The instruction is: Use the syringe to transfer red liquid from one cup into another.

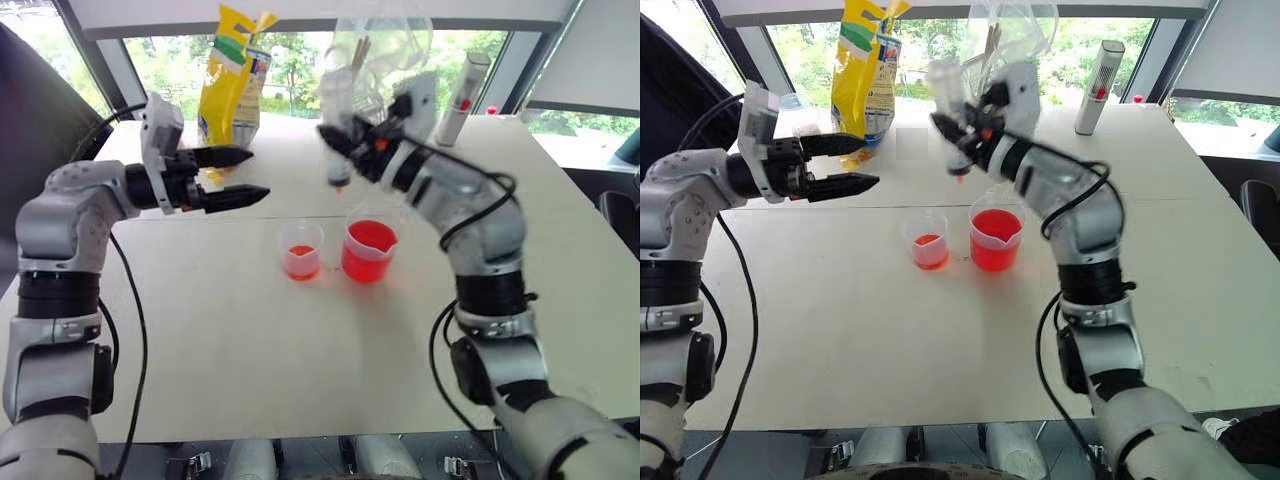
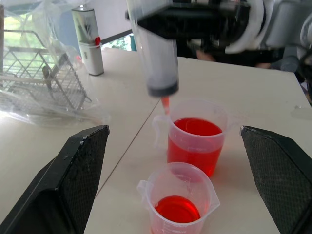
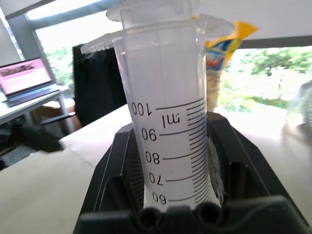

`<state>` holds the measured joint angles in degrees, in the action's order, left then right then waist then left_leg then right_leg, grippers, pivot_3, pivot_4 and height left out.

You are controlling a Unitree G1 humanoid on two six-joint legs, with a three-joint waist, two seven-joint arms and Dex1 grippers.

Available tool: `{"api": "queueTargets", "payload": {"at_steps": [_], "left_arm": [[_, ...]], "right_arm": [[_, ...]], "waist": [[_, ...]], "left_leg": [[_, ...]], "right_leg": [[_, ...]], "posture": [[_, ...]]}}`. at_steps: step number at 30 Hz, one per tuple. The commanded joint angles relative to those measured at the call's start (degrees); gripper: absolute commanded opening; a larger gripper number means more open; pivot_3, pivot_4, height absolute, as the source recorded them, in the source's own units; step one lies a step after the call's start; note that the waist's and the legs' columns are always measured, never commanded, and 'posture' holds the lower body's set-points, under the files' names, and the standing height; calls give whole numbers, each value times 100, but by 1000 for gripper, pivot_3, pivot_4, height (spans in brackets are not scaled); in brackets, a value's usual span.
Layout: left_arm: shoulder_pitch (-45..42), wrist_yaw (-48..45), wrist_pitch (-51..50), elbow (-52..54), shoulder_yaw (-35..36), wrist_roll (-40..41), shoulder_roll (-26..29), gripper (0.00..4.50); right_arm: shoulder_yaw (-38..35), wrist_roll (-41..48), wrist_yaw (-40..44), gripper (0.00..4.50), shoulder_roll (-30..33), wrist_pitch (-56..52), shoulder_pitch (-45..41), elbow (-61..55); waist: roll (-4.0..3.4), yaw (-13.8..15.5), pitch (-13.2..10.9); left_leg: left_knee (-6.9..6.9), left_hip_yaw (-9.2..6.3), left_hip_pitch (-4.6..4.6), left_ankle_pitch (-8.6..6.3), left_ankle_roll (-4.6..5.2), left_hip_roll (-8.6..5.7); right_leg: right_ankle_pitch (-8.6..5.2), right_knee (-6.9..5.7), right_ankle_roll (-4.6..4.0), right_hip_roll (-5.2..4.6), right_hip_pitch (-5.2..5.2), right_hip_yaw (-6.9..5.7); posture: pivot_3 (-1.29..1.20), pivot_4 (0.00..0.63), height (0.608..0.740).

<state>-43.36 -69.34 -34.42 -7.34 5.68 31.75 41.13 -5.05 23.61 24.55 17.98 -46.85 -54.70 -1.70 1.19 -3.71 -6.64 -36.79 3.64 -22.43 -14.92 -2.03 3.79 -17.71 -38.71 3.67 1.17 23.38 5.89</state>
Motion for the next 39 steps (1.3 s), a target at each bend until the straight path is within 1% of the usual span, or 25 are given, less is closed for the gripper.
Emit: {"api": "queueTargets", "payload": {"at_steps": [1, 5, 8, 10, 13, 17, 25, 27, 30, 31, 32, 34, 37, 39], "left_arm": [[110, 17, 148, 322, -76, 10, -83, 4420], [327, 28, 223, 496, -189, -36, -167, 4420], [407, 40, 248, 578, -242, -24, -180, 4420], [447, 37, 268, 628, -273, -23, -193, 4420], [487, 43, 233, 711, -296, 12, -201, 4420], [573, 101, 121, 950, -303, 90, -210, 4420], [733, 227, -133, 1382, -286, 222, -207, 4420], [761, 256, -191, 1459, -282, 268, -195, 4500], [788, 269, -256, 1528, -281, 303, -178, 4500], [789, 270, -274, 1537, -287, 306, -176, 4500], [797, 270, -302, 1556, -292, 322, -168, 4500], [812, 277, -341, 1591, -299, 349, -154, 4500], [845, 281, -418, 1670, -292, 398, -98, 4500], [885, 266, -473, 1724, -268, 422, -24, 4500]], "right_arm": [[-534, 296, -279, 1357, 571, -1354, -545, -263], [-699, 292, -511, 1357, 1279, -3072, -853, -66], [-647, 274, -542, 1357, 1520, -4077, -783, 181], [-464, 266, -516, 1357, 1639, -4474, -568, 363], [-403, 190, -517, 1357, 1621, -4565, -264, 586], [-151, -89, -565, 1357, 1621, -4270, 158, 1296], [223, -401, -432, 1357, 1532, -3561, 490, 2141], [194, -404, -417, 2371, 1506, -3552, 490, 2155], [156, -370, -376, 3692, 1532, -3621, 467, 1972], [127, -337, -358, 4325, 1567, -3719, 451, 1835], [114, -308, -336, 4428, 1623, -3806, 459, 1650], [78, -230, -273, 4428, 1748, -3981, 501, 1241], [-62, 104, -55, 4428, 2183, -4424, 703, -15], [-265, 539, 144, 4428, 2571, -4547, 931, -822]], "waist": [[-2, -1, -1], [-2, -22, -1], [-3, -37, -2], [-2, -27, -2], [-5, -23, -5], [-3, -24, -9], [-3, -35, -16], [-3, -34, -16], [-5, -28, -19], [-5, -27, -19], [-5, -28, -19], [-6, -27, -20], [-12, -13, -24], [-15, 6, -27]], "left_leg": [[6, 0, 0, 0, 0, 0], [38, 3, 1, 0, 1, 0], [64, 13, 4, 0, 1, 1], [72, 14, 3, 0, 1, 1], [73, 14, 2, 0, 2, 1], [66, 22, 1, 0, 2, -3], [67, 24, 6, 0, 1, -2], [66, 21, 8, 0, 1, -1], [65, 22, 8, 0, 1, -2], [65, 22, 8, 0, 1, -2], [66, 22, 8, 0, 1, -2], [67, 23, 6, 0, 1, -2], [73, 21, 4, 0, 1, -2], [78, 14, 1, 0, 1, -2]], "right_leg": [[0, 7, 0, 0, 0, 1], [1, 37, -1, -2, 1, 6], [1, 57, -2, 1, 6, 17], [-1, 59, -5, 3, 10, 18], [-2, 61, -8, 3, 10, 17], [-1, 62, -5, 2, 7, 18], [-1, 61, -4, 9, 6, 19], [-1, 62, -4, 10, 2, 18], [0, 61, -3, 8, 1, 18], [0, 61, -3, 8, 1, 18], [0, 61, -3, 8, 2, 18], [-1, 62, -3, 7, 3, 18], [-1, 65, -2, 7, 5, 18], [-2, 71, -2, 6, 6, 14]], "posture": [[0, 150, 739], [0, 150, 739], [0, 150, 739], [0, 150, 739], [0, 150, 739], [0, 150, 739], [0, 150, 739], [0, 150, 739], [0, 150, 739], [0, 150, 739], [0, 150, 739], [0, 150, 739], [0, 150, 739], [0, 150, 739]]}}
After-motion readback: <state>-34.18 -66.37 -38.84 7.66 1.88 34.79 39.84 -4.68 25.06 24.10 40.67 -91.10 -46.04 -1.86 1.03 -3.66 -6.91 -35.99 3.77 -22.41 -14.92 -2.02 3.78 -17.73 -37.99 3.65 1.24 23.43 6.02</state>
